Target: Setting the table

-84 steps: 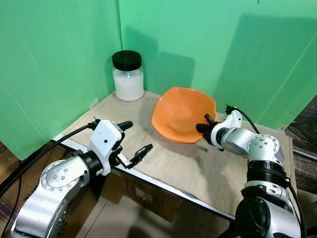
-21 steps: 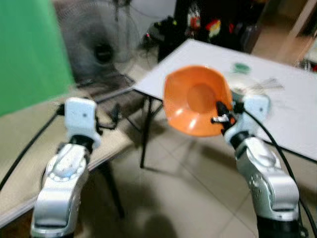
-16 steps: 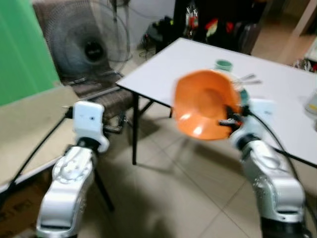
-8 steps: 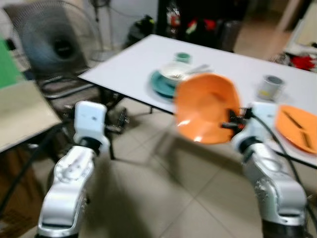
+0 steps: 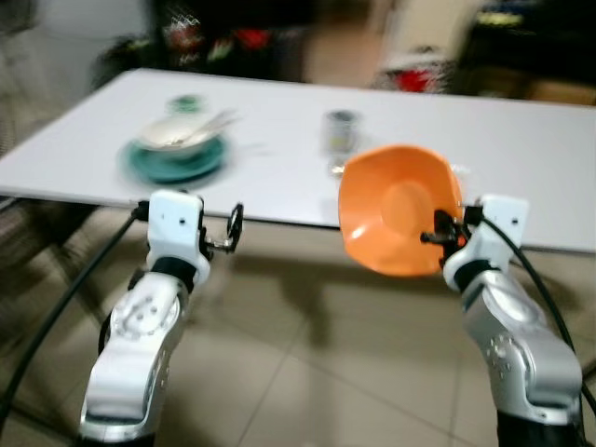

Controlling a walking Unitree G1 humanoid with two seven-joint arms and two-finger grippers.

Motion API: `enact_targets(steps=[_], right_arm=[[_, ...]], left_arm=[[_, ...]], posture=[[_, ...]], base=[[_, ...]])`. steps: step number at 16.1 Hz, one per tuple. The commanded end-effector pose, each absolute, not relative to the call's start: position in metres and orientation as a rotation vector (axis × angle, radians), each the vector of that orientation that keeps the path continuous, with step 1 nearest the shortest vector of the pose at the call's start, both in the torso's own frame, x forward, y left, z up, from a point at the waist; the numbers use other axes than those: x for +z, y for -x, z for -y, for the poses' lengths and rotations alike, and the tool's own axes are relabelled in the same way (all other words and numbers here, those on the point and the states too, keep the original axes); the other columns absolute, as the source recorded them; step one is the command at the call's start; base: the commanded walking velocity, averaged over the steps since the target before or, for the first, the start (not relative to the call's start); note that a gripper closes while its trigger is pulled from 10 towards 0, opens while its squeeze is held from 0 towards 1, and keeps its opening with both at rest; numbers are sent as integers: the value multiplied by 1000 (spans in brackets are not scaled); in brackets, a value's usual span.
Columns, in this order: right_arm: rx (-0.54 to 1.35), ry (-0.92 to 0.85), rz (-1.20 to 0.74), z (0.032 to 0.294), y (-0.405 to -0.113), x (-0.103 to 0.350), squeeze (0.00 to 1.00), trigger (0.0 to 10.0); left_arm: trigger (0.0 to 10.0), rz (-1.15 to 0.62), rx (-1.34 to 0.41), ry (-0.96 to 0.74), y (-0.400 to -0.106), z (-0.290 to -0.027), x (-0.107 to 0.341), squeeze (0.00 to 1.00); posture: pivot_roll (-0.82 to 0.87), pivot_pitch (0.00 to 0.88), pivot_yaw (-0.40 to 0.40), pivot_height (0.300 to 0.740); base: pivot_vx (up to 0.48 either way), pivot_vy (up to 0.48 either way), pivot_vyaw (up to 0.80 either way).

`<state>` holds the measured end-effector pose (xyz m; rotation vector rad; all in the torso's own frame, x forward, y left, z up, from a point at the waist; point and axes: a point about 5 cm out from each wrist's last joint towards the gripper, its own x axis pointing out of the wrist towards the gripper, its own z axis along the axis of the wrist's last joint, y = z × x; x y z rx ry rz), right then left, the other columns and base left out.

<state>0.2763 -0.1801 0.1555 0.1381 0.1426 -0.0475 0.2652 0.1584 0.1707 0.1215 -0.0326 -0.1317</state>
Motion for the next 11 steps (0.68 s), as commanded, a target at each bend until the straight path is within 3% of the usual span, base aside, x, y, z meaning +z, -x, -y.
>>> enact_targets(steps=[1, 4, 11], right_arm=[[-37, -140, -106, 179, -279, 166, 0, 10000], [-27, -197, -123, 180, -284, 166, 0, 10000], [36, -223, -134, 179, -291, 170, 0, 10000]], left_arm=[[10000, 36, -133, -111, -267, -159, 172, 0], [10000, 46, -151, -95, -267, -157, 174, 0], [10000, 47, -149, -80, -266, -160, 174, 0]], posture=[[-55, 0, -1, 740], [-54, 0, -8, 740], [-47, 0, -22, 740]], base=[[0, 0, -781], [86, 0, -777], [359, 0, 0]])
